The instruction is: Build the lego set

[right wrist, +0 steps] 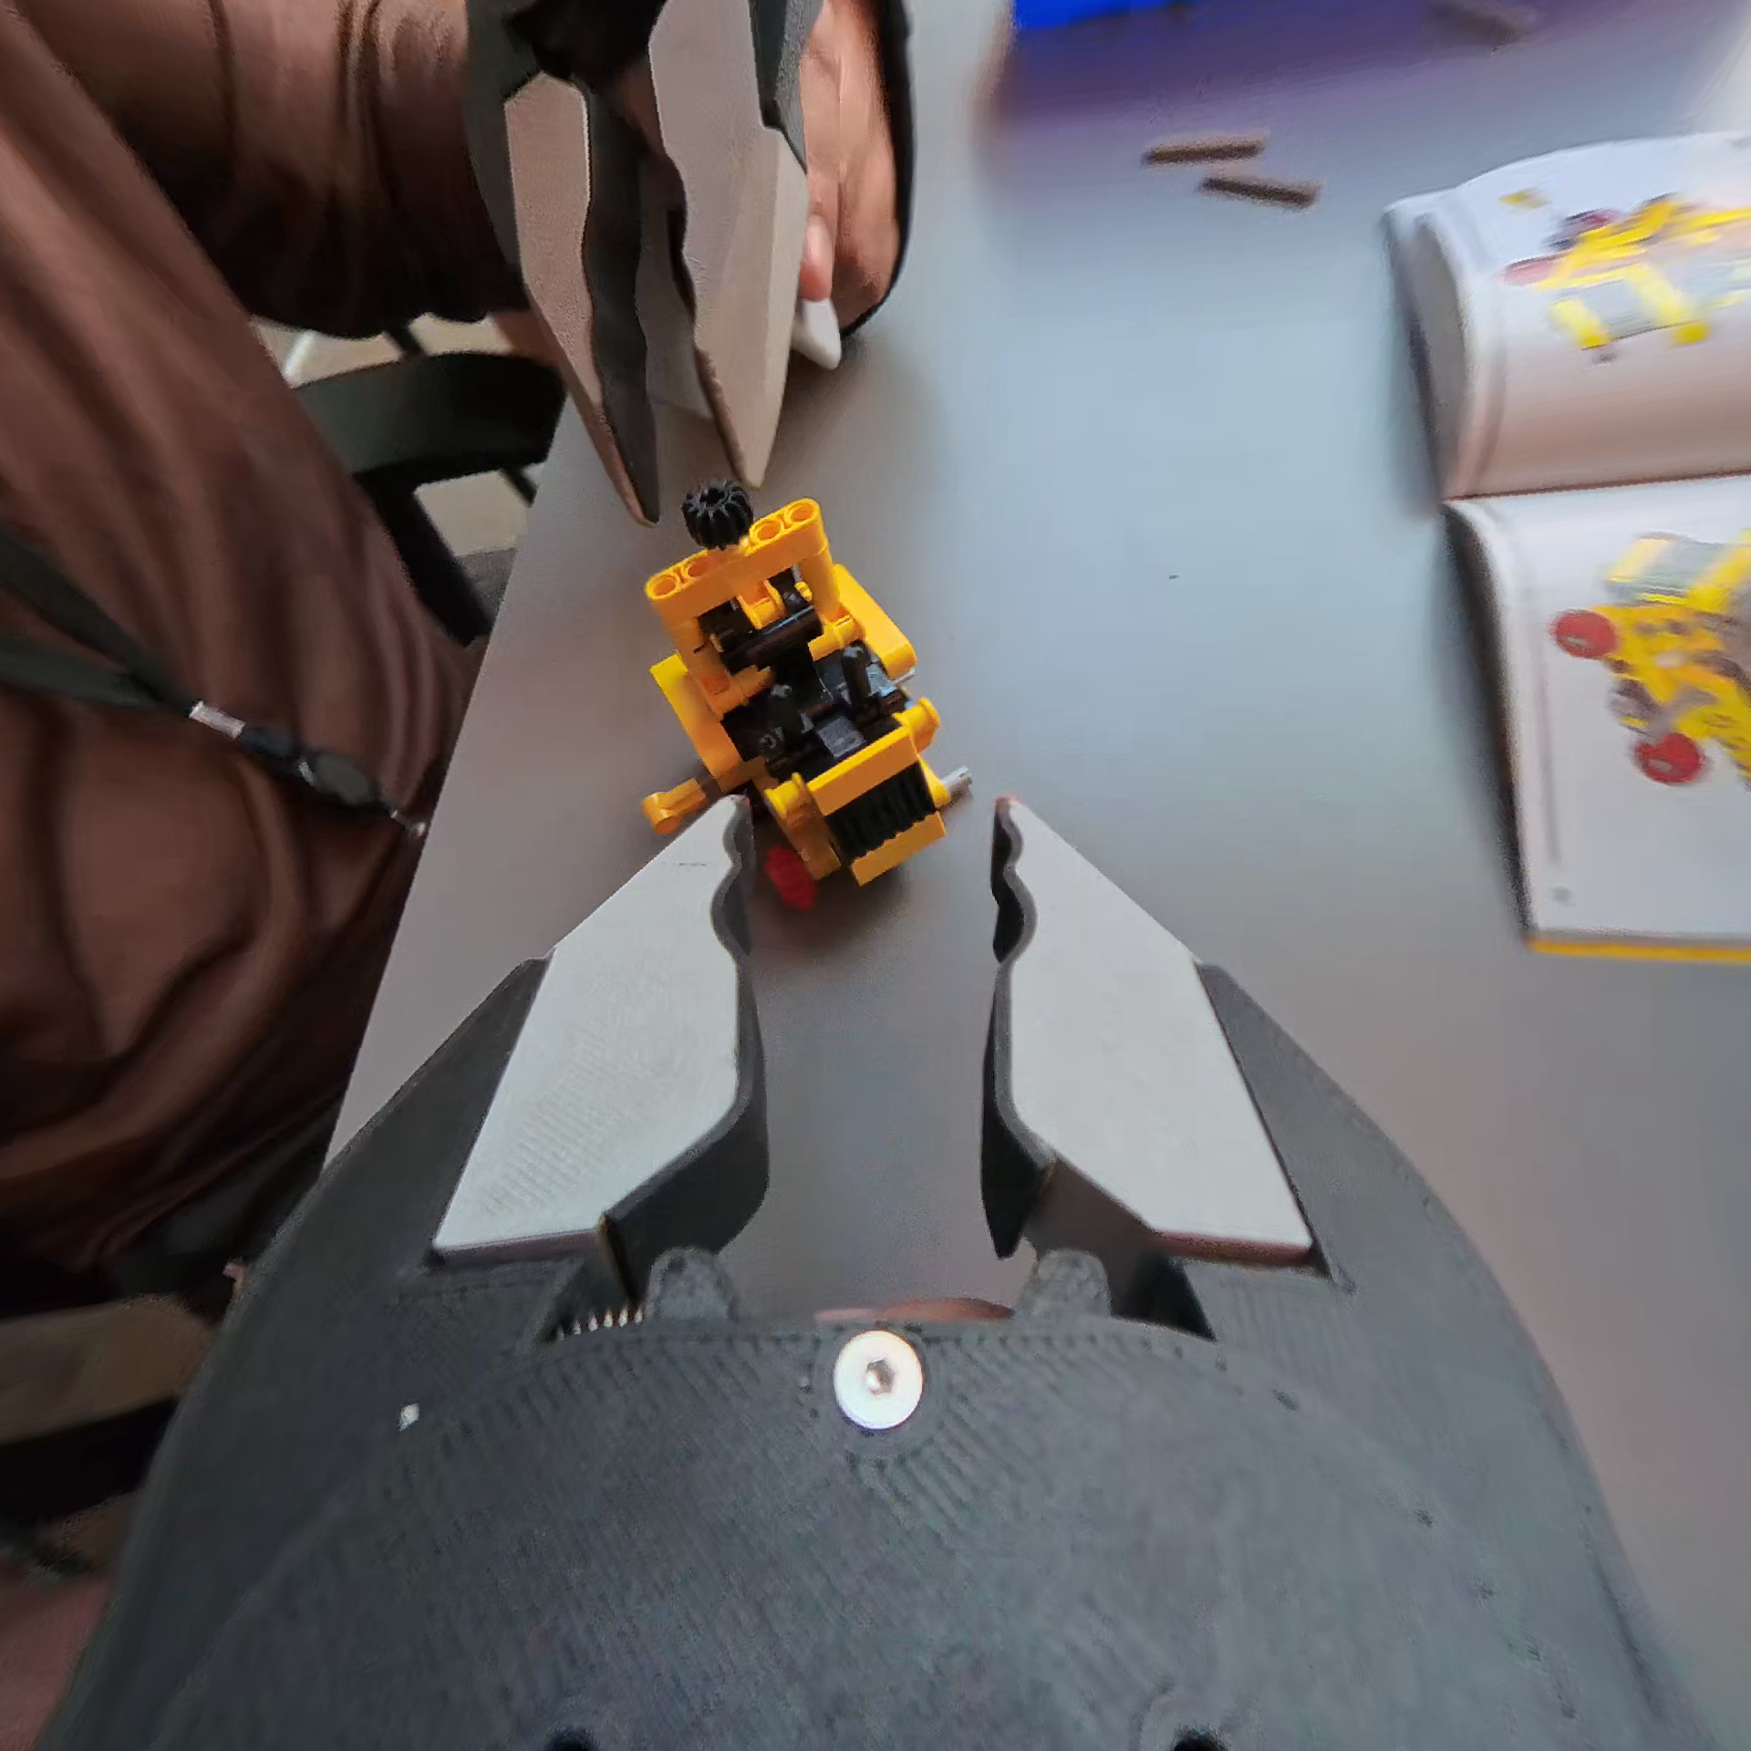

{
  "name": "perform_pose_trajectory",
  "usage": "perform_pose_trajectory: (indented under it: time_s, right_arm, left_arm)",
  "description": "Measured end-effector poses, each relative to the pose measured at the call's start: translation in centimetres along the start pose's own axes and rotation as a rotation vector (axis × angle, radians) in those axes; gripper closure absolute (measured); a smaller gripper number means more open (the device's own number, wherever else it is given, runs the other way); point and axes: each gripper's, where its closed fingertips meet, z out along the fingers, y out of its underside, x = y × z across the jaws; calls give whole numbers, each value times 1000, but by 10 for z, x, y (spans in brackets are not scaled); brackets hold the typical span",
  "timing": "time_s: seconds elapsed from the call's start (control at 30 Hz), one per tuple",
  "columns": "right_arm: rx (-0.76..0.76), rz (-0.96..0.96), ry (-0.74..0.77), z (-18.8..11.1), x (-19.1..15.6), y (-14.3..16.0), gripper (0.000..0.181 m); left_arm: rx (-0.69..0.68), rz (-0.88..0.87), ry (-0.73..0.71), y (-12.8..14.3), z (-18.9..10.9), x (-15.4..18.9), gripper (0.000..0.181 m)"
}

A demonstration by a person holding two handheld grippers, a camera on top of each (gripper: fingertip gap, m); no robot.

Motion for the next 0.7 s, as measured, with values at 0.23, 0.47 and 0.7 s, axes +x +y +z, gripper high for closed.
perform_pose_trajectory:
  time_s: [0.23, 0.47, 0.7]
  right_arm:
    - [76, 106, 182, -8, -41, 16, 146]
    - [24, 162, 340, 20, -58, 24, 152]
    - [-4, 222, 393, 19, -46, 36, 159]
  left_arm:
    - [-36, -233, -10, 7, 9, -21, 134]
    - [-77, -358, 30, 7, 22, -8, 138]
    - [-3, -424, 151, -7, 14, 25, 138]
